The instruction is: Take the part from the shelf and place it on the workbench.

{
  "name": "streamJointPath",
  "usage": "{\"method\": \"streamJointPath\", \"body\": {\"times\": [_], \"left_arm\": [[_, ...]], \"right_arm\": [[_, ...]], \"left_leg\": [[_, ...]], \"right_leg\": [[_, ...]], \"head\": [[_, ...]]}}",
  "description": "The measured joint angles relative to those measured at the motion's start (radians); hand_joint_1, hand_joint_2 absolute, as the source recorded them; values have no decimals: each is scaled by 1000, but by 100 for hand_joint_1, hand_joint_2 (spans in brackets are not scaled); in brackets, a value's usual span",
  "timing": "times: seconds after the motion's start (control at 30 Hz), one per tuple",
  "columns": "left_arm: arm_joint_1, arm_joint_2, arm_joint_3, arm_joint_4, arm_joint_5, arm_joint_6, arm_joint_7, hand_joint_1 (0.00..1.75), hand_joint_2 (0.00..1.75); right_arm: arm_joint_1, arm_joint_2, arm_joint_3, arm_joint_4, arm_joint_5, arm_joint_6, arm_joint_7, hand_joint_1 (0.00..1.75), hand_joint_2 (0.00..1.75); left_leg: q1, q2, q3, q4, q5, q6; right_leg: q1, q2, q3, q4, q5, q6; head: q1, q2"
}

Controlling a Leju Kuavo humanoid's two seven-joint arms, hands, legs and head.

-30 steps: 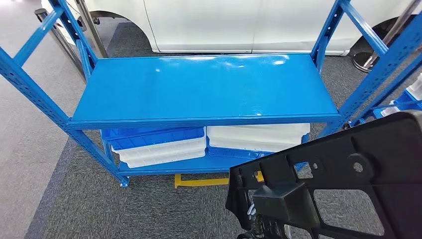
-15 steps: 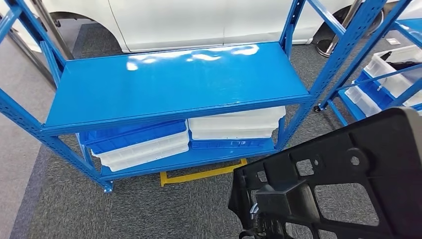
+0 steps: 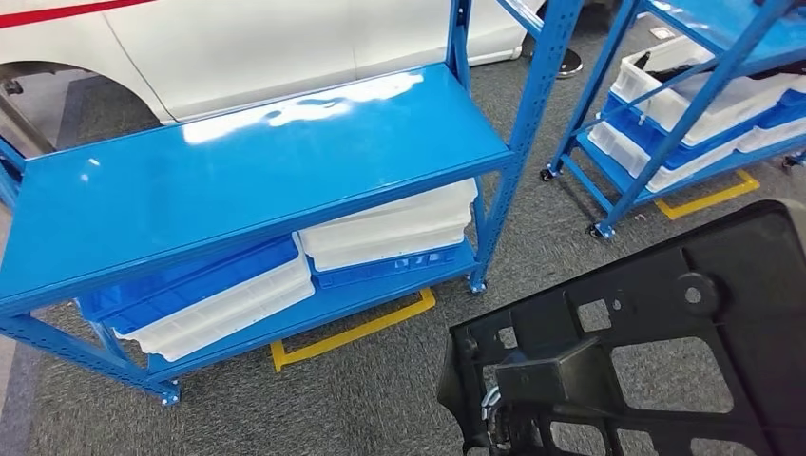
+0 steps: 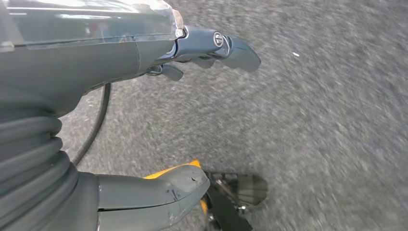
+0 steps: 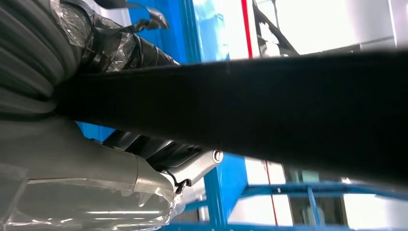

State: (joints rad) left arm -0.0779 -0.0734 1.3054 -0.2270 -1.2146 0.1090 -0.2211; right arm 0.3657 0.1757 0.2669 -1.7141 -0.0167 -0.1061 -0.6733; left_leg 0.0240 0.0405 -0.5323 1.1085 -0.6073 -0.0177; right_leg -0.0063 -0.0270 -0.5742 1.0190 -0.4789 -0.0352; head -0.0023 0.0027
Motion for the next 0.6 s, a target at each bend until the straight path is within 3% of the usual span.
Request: {"method": "streamJointPath", "body": {"times": [0.07,0.1,0.13,0.2,0.27,0.33,0.4,0.47,0.53,0.6], "left_arm": [[5,0,0,0,-1,-2,1,0,175],[8,1,0,0,-1,-2,2,0,175],[9,1,0,0,-2,-3,2,0,175],[9,2,0,0,-3,-4,2,0,175],[8,3,0,0,-4,-5,3,0,175],[7,3,0,0,-4,-5,5,0,175],[6,2,0,0,-4,-5,7,0,175],[4,2,0,0,-4,-5,7,0,175],[6,4,0,0,-4,-4,7,0,175],[10,4,2,0,-3,-4,10,0,175]], "right_arm": [[-1,3,-4,3,0,2,0,175,175],[-1,4,-6,5,0,3,0,175,175],[0,5,-9,6,0,4,0,175,175],[1,7,-12,8,1,6,0,175,175],[1,10,-15,8,3,13,0,175,175],[3,12,-19,8,7,22,0,175,175],[5,15,-24,7,11,29,0,175,175],[8,16,-28,7,12,33,0,175,175],[9,18,-31,7,14,36,0,175,175],[9,20,-33,8,16,40,0,175,175]], "left_leg": [[-1,-30,-64,135,-56,1],[-2,-33,-85,175,-61,2],[-2,-34,-90,177,-45,3],[-1,-47,-53,80,28,6],[1,-89,-9,-31,73,10],[-1,-112,2,-67,74,14],[-1,-93,4,-73,79,25],[3,-69,5,-80,87,37],[2,-43,4,-84,90,43],[-2,-14,3,-84,90,44]], "right_leg": [[3,27,-4,3,2,-5],[5,42,-5,6,2,-6],[6,57,-5,9,1,-6],[5,86,-6,18,-1,-3],[6,111,-14,32,-5,5],[4,133,-25,40,-4,18],[1,150,-33,39,3,30],[3,121,-51,71,-19,41],[2,62,-100,178,-81,52],[-3,35,-153,289,-125,59]], "head": [[0,0],[0,0],[0,0],[0,0],[0,0],[0,0],[0,0],[2,0],[4,0],[4,0]]}}
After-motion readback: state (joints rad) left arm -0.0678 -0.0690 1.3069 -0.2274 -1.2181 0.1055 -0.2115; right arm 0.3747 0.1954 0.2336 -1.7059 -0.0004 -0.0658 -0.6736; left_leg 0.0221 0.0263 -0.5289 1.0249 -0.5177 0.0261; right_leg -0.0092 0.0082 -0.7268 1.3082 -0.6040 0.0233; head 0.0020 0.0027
